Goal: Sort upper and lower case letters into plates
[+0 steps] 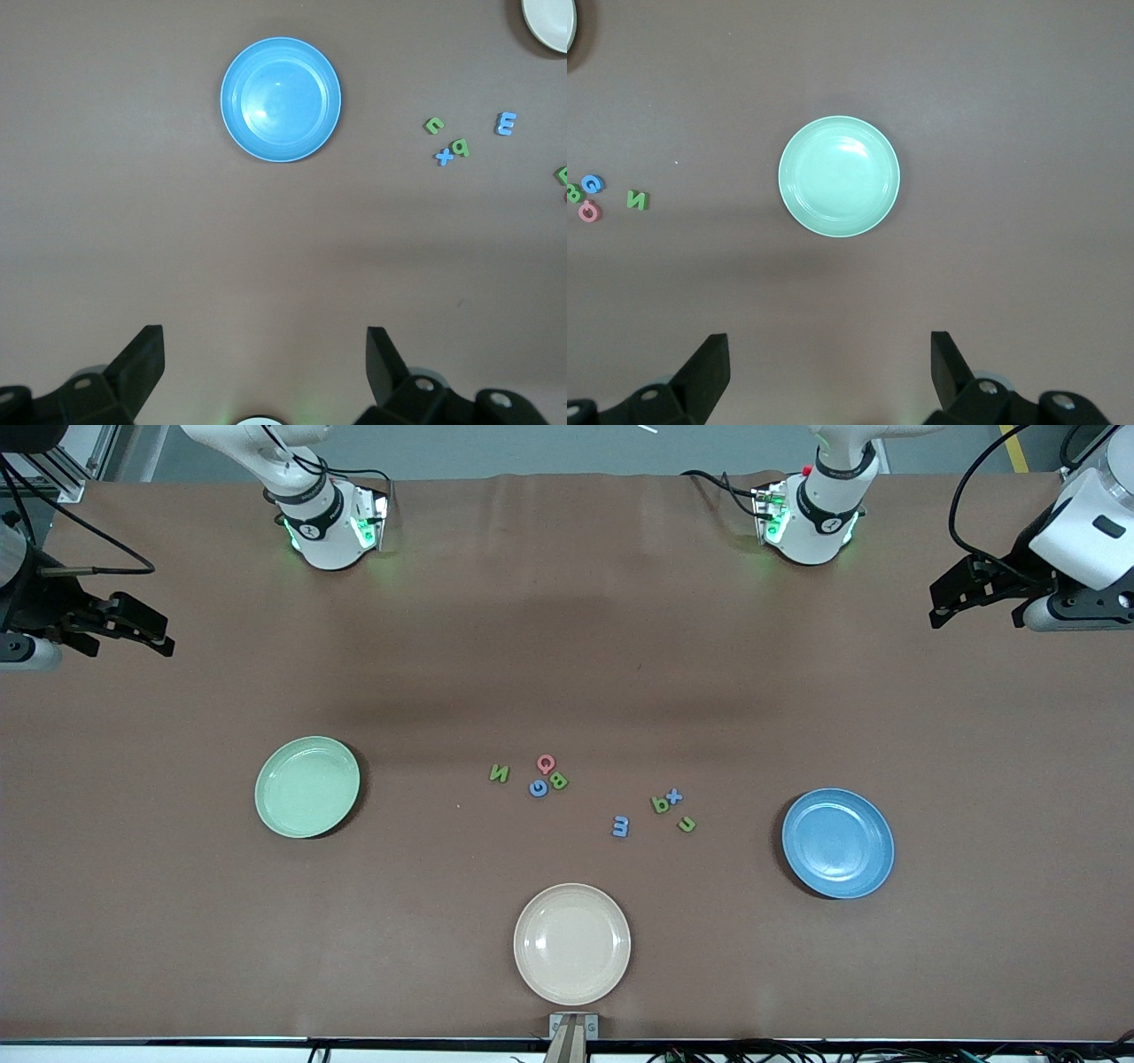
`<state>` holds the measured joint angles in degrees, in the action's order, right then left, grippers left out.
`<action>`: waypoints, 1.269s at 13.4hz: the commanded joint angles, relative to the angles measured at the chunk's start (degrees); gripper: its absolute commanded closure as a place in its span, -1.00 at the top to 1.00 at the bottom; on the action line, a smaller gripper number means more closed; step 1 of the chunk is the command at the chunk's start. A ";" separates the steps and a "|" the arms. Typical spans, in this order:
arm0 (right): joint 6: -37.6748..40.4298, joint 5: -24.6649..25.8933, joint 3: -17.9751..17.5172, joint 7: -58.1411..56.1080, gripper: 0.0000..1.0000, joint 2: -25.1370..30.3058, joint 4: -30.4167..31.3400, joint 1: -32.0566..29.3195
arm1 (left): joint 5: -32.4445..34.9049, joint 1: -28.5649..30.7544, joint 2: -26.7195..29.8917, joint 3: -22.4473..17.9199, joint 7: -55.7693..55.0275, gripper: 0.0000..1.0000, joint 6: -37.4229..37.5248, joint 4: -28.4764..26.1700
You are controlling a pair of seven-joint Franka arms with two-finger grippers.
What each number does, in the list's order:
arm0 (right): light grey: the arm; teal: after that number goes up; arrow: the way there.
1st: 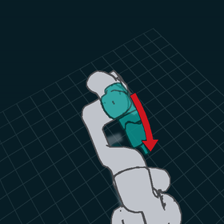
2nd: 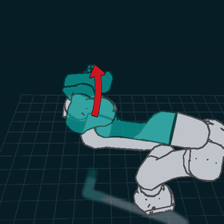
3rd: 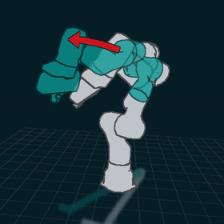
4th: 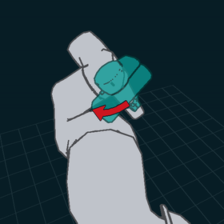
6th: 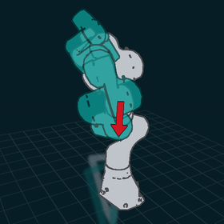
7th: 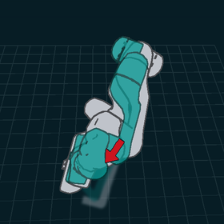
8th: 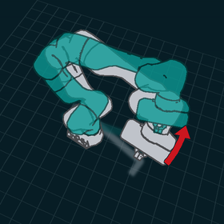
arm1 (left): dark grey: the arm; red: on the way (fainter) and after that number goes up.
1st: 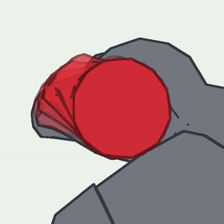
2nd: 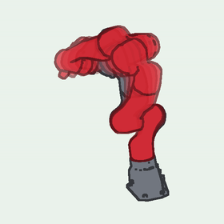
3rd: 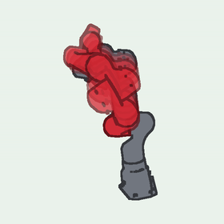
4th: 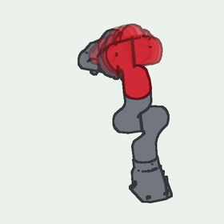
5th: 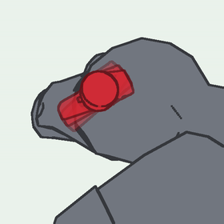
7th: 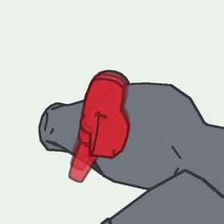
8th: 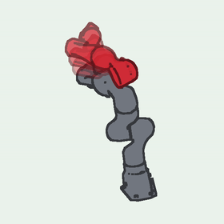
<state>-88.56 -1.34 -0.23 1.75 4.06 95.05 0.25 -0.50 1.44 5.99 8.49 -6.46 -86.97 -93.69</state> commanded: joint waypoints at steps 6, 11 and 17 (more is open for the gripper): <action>-0.74 -1.56 0.67 -0.52 1.00 1.56 1.63 0.71 | -0.12 -0.38 -2.82 0.39 -0.65 1.00 -0.04 2.45; -0.39 -1.47 0.75 -0.79 1.00 1.47 1.20 0.71 | -0.03 -1.44 -9.06 1.88 -6.28 1.00 -4.60 2.19; -2.13 -0.41 0.93 -0.52 1.00 -8.08 -2.58 -0.08 | 0.06 -6.70 -23.19 1.71 -20.49 1.00 -20.23 2.10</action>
<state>-89.45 -2.01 0.46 1.57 1.56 94.46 0.25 -0.50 -3.96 -12.57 10.37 -22.78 -103.95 -93.21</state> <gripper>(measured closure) 0.000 0.000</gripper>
